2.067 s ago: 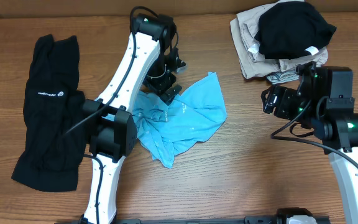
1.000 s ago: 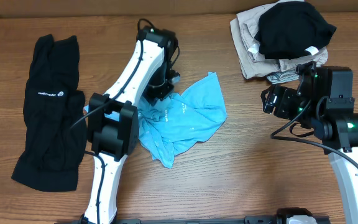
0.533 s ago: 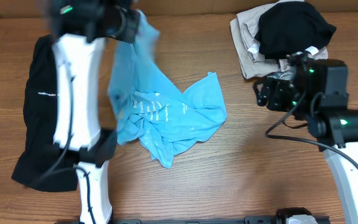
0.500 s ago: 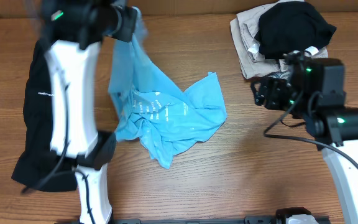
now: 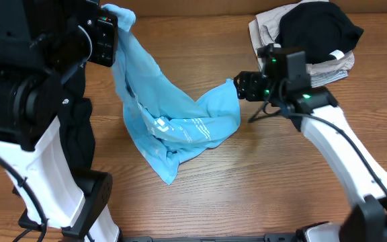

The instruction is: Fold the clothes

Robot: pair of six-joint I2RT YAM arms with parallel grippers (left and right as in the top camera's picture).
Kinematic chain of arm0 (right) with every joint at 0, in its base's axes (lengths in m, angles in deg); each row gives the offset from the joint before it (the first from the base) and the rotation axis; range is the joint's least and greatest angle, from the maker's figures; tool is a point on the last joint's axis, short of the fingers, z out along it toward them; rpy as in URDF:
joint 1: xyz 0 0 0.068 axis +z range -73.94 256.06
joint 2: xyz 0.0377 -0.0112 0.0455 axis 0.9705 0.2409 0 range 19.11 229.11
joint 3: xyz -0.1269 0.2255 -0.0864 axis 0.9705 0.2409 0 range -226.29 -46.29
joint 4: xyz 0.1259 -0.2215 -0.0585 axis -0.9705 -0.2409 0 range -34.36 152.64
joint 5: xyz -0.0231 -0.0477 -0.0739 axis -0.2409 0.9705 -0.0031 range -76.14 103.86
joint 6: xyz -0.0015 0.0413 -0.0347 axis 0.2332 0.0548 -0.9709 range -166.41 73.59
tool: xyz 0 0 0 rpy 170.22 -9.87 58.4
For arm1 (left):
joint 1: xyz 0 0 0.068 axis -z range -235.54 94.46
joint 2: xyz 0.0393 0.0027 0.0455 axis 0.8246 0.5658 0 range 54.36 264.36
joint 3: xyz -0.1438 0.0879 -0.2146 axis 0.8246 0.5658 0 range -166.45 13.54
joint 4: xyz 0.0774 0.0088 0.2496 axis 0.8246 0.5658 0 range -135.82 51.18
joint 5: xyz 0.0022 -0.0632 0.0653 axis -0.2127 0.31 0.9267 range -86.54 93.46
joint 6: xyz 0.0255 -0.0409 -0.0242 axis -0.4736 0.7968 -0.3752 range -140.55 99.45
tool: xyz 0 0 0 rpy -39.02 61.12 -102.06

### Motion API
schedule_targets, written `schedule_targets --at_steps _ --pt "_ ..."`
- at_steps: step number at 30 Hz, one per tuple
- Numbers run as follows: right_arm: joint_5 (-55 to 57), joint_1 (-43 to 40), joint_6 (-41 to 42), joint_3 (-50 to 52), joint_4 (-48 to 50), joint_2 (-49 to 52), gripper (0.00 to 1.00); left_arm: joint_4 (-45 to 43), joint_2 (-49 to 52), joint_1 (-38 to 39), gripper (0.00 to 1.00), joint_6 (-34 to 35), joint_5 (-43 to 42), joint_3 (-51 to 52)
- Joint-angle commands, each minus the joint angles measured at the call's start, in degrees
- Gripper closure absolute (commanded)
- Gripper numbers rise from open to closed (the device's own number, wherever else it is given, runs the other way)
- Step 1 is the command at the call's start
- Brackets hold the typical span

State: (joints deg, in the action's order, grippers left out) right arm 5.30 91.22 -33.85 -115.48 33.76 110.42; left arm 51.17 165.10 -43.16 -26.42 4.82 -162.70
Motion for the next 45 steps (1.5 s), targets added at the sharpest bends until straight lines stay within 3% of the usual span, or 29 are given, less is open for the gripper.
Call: schedule_targets --at_steps 1,11,21,27,31,36,42,45 --pt "2.5 0.3 2.6 -1.4 2.1 4.4 0.24 -0.2 0.5 0.3 0.96 1.2 0.5 1.4" --pt "2.6 3.3 7.3 -1.4 6.2 16.4 0.25 -0.2 0.5 0.3 0.96 1.1 0.8 7.7" --pt "6.8 6.7 21.1 -1.4 5.3 22.8 0.43 -0.2 0.5 -0.4 0.96 1.4 8.4 9.9" --pt "5.9 7.1 28.2 -1.6 -4.5 23.8 0.44 -0.2 0.5 -4.1 0.96 5.6 9.6 9.9" --pt "3.5 5.6 27.5 -4.7 -21.6 23.8 0.28 -0.2 0.5 -9.1 0.96 6.7 9.1 9.9" --pt "14.1 2.8 28.1 -5.4 -38.2 23.8 0.23 -0.2 0.5 -11.4 0.96 6.7 9.1 9.9" --pt "16.6 -1.2 27.9 -5.6 -40.5 20.6 0.22 -0.2 0.5 -11.5 0.96 6.7 8.2 10.4" --pt "14.1 -2.8 23.4 -6.2 -37.7 16.5 0.22 -0.2 0.5 -11.5 0.96 5.8 6.8 10.9"
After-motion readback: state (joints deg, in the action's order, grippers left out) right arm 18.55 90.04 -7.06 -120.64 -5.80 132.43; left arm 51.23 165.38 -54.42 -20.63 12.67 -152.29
